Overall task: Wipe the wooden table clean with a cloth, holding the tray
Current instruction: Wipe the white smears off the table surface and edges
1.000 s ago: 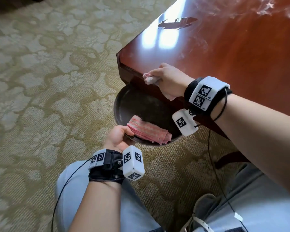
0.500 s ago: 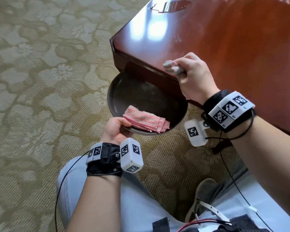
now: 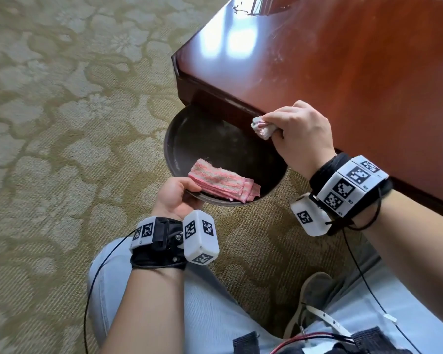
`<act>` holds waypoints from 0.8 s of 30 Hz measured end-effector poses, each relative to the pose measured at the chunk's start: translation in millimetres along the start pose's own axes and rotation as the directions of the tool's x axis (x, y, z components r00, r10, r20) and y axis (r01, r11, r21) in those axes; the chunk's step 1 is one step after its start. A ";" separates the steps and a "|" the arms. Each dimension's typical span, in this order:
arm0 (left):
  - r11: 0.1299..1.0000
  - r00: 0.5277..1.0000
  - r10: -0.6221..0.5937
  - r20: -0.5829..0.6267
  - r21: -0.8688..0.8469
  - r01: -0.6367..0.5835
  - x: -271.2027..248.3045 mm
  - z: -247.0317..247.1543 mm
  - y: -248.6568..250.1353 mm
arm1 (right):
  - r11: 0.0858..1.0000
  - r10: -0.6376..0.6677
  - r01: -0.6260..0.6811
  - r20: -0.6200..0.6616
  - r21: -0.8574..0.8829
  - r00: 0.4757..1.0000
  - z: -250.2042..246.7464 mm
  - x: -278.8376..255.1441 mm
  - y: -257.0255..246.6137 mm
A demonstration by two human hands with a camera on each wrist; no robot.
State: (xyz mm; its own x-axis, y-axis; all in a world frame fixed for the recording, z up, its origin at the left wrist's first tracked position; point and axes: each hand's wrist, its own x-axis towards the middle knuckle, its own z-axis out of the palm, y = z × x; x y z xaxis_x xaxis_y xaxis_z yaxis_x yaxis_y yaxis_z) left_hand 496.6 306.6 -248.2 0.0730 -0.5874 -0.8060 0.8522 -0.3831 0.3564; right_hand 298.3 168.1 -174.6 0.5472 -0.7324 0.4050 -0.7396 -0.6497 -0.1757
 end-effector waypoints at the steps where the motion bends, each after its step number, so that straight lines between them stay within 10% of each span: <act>1: 1.000 1.000 0.003 0.003 -0.001 -0.003 -0.8 0.2 0.4 | 1.000 0.003 -0.003 -0.006 -0.019 1.000 1.4 -1.1 -0.7; 24: 1.000 1.000 0.016 0.007 -0.011 -0.016 1.1 5.7 5.8 | 0.997 -0.021 0.017 -0.063 -0.069 0.998 13.9 7.3 -8.0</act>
State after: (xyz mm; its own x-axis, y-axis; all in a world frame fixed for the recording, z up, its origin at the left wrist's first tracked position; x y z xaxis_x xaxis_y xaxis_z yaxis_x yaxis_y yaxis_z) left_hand 498.7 299.7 -244.4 0.0827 -0.5988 -0.7966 0.8563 -0.3662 0.3642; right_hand 313.7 165.2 -182.7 0.5371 -0.7041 0.4644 -0.7554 -0.6465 -0.1066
